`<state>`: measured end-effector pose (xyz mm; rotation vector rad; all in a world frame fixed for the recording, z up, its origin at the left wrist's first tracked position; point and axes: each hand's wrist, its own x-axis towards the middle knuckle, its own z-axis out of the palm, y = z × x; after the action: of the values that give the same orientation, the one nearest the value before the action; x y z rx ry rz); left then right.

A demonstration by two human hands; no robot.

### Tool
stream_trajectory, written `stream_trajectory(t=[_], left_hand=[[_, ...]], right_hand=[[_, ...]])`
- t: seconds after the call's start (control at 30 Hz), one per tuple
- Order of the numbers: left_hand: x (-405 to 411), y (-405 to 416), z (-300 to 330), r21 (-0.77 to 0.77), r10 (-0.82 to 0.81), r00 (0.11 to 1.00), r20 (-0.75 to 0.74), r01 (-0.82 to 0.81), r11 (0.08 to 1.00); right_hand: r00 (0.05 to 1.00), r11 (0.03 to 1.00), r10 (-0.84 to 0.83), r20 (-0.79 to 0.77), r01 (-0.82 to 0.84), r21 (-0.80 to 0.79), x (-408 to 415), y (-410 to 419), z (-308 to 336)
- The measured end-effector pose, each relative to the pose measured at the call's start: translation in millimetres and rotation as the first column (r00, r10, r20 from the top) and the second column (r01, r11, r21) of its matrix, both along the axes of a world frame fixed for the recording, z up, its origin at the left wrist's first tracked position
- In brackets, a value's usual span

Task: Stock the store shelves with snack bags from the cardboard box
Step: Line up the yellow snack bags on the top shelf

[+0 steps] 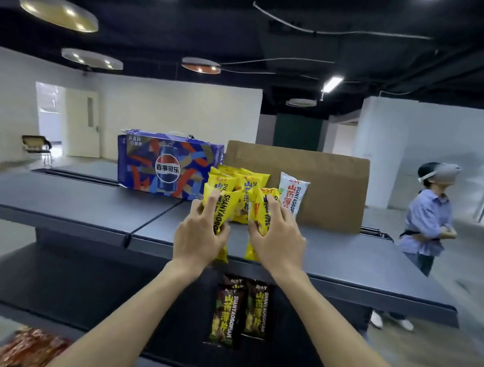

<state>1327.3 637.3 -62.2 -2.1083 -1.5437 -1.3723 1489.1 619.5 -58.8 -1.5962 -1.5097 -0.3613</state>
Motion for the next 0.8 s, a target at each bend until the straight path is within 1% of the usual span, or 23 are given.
stream_trajectory(t=[0.17, 0.4, 0.6, 0.7, 0.8], left_hand=[[2, 45, 3, 0.004, 0.04, 0.999, -0.008, -0.04, 0.999], [-7, 105, 2, -0.028, 0.049, 0.999, -0.022, -0.049, 0.998], [-8, 154, -4, -0.032, 0.028, 0.999, -0.037, -0.029, 0.999], [-6, 171, -15, -0.028, 0.054, 0.997, -0.063, -0.056, 0.998], [-4, 181, -27, -0.086, 0.042, 0.997, -0.059, -0.047, 0.995]], right_hand=[[0.998, 0.999, -0.013, 0.063, 0.016, -0.043, 9, 63, 3], [0.994, 0.993, -0.045, 0.096, 0.055, -0.104, -6, 134, 11], [0.992, 0.991, -0.099, 0.076, 0.105, -0.087, -25, 174, 4], [0.983, 0.985, -0.155, 0.095, 0.161, -0.064, -31, 189, -8], [0.974, 0.978, -0.19, 0.12, 0.199, -0.069, -35, 197, -21]])
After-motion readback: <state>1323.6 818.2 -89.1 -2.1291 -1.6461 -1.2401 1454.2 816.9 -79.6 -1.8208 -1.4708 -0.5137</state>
